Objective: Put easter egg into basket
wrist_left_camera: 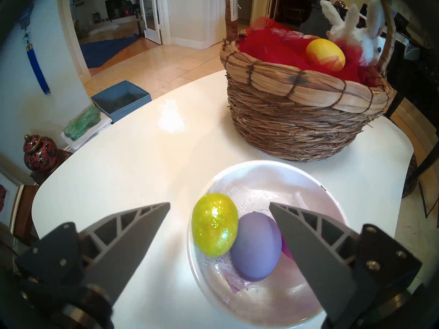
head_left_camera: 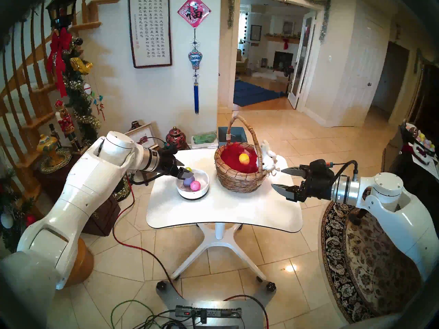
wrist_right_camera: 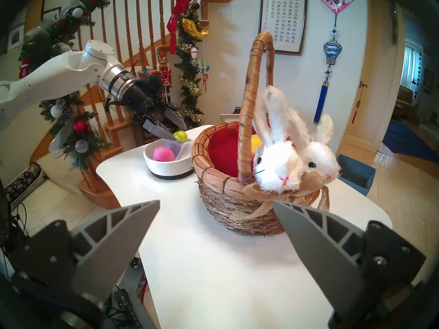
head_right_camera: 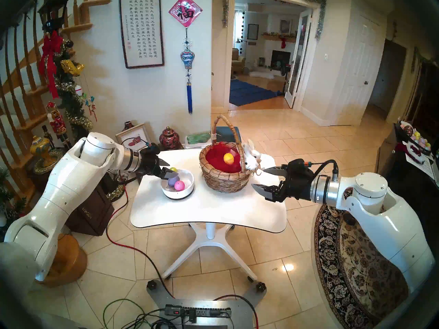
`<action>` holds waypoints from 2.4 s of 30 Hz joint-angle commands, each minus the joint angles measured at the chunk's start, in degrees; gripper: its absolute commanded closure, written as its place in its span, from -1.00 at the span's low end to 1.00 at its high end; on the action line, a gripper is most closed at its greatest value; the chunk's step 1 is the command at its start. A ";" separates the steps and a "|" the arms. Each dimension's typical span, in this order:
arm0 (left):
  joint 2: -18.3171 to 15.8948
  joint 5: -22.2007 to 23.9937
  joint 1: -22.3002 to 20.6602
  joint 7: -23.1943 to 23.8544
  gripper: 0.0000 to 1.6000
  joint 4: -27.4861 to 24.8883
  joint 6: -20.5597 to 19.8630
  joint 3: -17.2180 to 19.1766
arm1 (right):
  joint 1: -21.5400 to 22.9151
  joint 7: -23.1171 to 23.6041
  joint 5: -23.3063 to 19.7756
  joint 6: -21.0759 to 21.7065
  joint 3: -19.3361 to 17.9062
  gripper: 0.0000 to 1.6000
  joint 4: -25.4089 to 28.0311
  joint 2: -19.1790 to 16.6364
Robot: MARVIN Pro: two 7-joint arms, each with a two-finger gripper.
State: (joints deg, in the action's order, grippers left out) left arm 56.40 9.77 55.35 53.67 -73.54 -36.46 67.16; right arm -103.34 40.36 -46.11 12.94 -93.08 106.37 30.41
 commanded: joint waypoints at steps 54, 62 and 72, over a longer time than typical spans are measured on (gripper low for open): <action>0.70 1.20 -1.40 0.65 0.20 -0.08 -0.02 2.91 | 0.13 -0.08 -0.06 -0.11 -0.50 -1.00 0.07 -0.13; 2.69 3.57 -2.72 1.47 0.18 -2.11 -1.35 5.03 | 0.17 -0.07 -0.05 -0.11 -0.46 -1.00 0.05 -0.13; 5.69 4.27 -3.80 2.06 0.15 -5.84 -3.79 3.92 | 0.17 -0.07 -0.06 -0.11 -0.45 -1.00 0.05 -0.14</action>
State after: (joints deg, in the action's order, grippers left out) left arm 59.52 13.18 53.89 55.53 -76.56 -39.16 71.33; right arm -103.34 40.36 -46.11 12.93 -93.06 106.37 30.39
